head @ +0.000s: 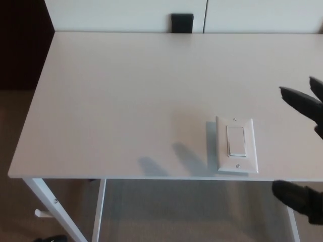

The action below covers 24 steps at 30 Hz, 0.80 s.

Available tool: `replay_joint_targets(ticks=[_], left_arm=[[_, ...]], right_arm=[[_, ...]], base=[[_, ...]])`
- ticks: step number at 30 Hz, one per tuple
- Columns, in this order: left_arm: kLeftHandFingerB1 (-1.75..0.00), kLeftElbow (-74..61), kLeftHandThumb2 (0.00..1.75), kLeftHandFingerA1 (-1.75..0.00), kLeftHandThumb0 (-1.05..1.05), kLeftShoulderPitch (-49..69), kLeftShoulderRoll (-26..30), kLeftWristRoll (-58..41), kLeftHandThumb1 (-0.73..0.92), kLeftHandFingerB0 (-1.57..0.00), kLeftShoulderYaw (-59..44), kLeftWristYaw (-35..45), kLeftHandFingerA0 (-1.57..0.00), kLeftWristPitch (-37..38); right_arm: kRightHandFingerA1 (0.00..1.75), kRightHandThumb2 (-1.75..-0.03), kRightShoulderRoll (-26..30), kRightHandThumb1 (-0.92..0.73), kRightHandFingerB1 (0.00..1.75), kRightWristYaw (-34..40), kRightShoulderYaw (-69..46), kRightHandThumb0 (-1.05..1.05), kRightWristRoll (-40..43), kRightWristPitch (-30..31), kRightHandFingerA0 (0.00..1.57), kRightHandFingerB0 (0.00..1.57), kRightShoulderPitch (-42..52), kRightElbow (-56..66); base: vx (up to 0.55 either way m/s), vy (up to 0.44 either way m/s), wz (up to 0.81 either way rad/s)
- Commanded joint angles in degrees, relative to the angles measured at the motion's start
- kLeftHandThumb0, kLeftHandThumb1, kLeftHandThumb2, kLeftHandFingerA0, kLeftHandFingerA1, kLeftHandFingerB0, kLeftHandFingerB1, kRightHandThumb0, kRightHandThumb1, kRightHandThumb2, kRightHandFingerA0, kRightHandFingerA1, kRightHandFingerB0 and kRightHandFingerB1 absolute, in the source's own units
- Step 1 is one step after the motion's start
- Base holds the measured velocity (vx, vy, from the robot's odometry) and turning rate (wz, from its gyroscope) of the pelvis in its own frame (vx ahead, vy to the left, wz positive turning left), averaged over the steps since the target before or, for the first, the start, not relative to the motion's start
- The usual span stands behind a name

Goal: The robot walk towards a table in front and then clicks the light switch button using the right hand's index finger

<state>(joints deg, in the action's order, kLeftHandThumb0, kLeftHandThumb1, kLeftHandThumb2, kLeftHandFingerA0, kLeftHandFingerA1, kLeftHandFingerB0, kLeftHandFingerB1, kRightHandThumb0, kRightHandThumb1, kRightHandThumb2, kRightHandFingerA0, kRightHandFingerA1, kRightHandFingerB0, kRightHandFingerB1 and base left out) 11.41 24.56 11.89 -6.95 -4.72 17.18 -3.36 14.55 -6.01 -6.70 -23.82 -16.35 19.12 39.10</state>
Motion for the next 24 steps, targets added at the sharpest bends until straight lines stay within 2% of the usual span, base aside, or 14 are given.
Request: replay_joint_targets(ticks=[1,2,3,5,6,7,9,10,11,12,15,17,18,24], left_arm=[[-0.53,-1.4,0.89,-0.61,0.02,-1.3,2.5,1.6,0.49,-0.26,0.0,-0.1,-0.41,-2.6],[-0.52,-1.8,0.89,-0.61,0.03,-1.3,2.5,1.5,0.50,-0.25,-0.1,-0.2,-0.42,-3.3],[-0.41,-1.7,0.60,-0.50,0.04,-1.4,2.4,1.5,0.69,-0.35,-0.1,-0.2,-0.51,-3.4],[-0.41,-1.8,0.60,-0.50,0.04,-1.3,2.5,1.5,0.70,-0.35,0.0,-0.2,-0.50,-3.4],[-0.41,-1.8,0.60,-0.50,0.04,-1.3,2.5,1.5,0.70,-0.35,0.0,-0.1,-0.50,-3.4],[-0.52,-1.7,0.89,-0.60,0.03,-1.5,2.5,1.7,0.50,-0.25,0.1,-0.2,-0.41,-3.1],[-0.52,-1.5,0.89,-0.60,0.02,-1.5,2.7,2.0,0.50,-0.25,0.3,0.0,-0.40,-2.5],[-0.42,-1.5,0.60,-0.50,0.03,-1.5,2.8,2.0,0.69,-0.35,0.3,0.1,-0.50,-2.5],[-0.42,-1.4,0.60,-0.50,0.02,-1.6,2.8,2.0,0.69,-0.36,0.3,0.1,-0.50,-2.4],[-0.42,-1.6,0.60,-0.50,0.03,-1.5,2.8,2.1,0.69,-0.36,0.3,0.0,-0.50,-2.5],[-0.42,-2.1,0.60,-0.49,0.02,-1.3,3.0,2.4,0.69,-0.36,0.5,-0.1,-0.49,-2.3],[-0.42,-1.9,0.60,-0.49,0.01,-1.3,3.0,2.7,0.68,-0.36,0.8,-0.2,-0.49,-2.0],[-0.41,-2.0,0.59,-0.49,0.02,-1.4,3.0,2.8,0.69,-0.36,0.8,-0.2,-0.50,-2.1],[-0.42,-2.7,0.59,-0.49,0.02,-1.3,3.3,2.7,0.69,-0.36,1.1,-0.2,-0.51,-2.6]], right_arm=[[0.01,-0.91,8.8,-0.60,0.20,2.0,3.6,-0.96,-29.6,4.4,0.00,0.08,-10.0,-12.5],[0.13,-0.92,9.3,-0.54,0.27,1.7,4.2,-0.84,-30.9,5.1,0.00,0.08,-10.6,-13.4],[0.12,-0.92,9.8,-0.54,0.28,1.7,4.7,-0.84,-31.8,5.6,0.00,0.10,-11.0,-14.2],[0.08,-0.93,10.3,-0.58,0.18,2.1,5.5,-0.91,-32.9,6.1,0.00,0.12,-11.4,-15.3],[0.02,-0.62,10.5,-0.68,0.32,2.2,5.8,-0.83,-33.2,6.4,0.00,0.00,-11.5,-15.6],[0.00,-0.94,10.8,-0.64,0.00,2.7,6.4,-1.03,-34.3,6.9,0.00,0.16,-12.0,-16.7],[0.00,-0.94,10.9,-0.62,0.00,3.6,7.3,-1.01,-35.8,7.5,0.00,0.15,-12.3,-17.8],[0.08,-0.93,11.0,-0.58,0.03,3.2,8.0,-0.95,-36.5,8.1,0.00,0.10,-12.3,-18.1],[0.00,-0.78,10.8,-0.46,0.13,3.3,9.1,-0.82,-37.4,8.5,0.00,0.03,-12.2,-19.1],[0.05,-0.89,10.6,-0.55,0.00,3.5,10.0,-0.92,-37.7,8.9,0.00,0.13,-12.0,-19.5],[0.09,-0.87,9.5,-0.51,0.02,3.5,11.6,-0.87,-38.7,10.3,0.00,0.00,-11.5,-19.9],[0.09,-0.85,8.4,-0.47,0.03,3.2,12.5,-0.82,-38.7,11.4,0.00,0.00,-10.9,-20.2],[0.02,-0.84,7.9,-0.50,0.00,3.1,12.9,-0.81,-38.7,12.1,0.00,0.17,-10.7,-20.4],[0.10,-0.89,5.4,-0.53,0.00,1.3,15.7,-0.88,-40.9,16.5,0.00,0.09,-9.4,-20.2]], base=[[0.00,0.000,0.00],[0.00,0.000,0.00],[0.00,0.000,0.00],[0.00,0.000,0.00],[0.00,0.000,0.00],[0.00,0.000,0.00],[0.00,0.000,0.00],[0.00,0.000,0.00],[0.00,0.000,0.00],[0.00,0.000,0.00],[0.00,0.000,0.00],[0.00,0.000,0.00],[0.00,0.000,0.00],[0.00,0.000,0.00]])
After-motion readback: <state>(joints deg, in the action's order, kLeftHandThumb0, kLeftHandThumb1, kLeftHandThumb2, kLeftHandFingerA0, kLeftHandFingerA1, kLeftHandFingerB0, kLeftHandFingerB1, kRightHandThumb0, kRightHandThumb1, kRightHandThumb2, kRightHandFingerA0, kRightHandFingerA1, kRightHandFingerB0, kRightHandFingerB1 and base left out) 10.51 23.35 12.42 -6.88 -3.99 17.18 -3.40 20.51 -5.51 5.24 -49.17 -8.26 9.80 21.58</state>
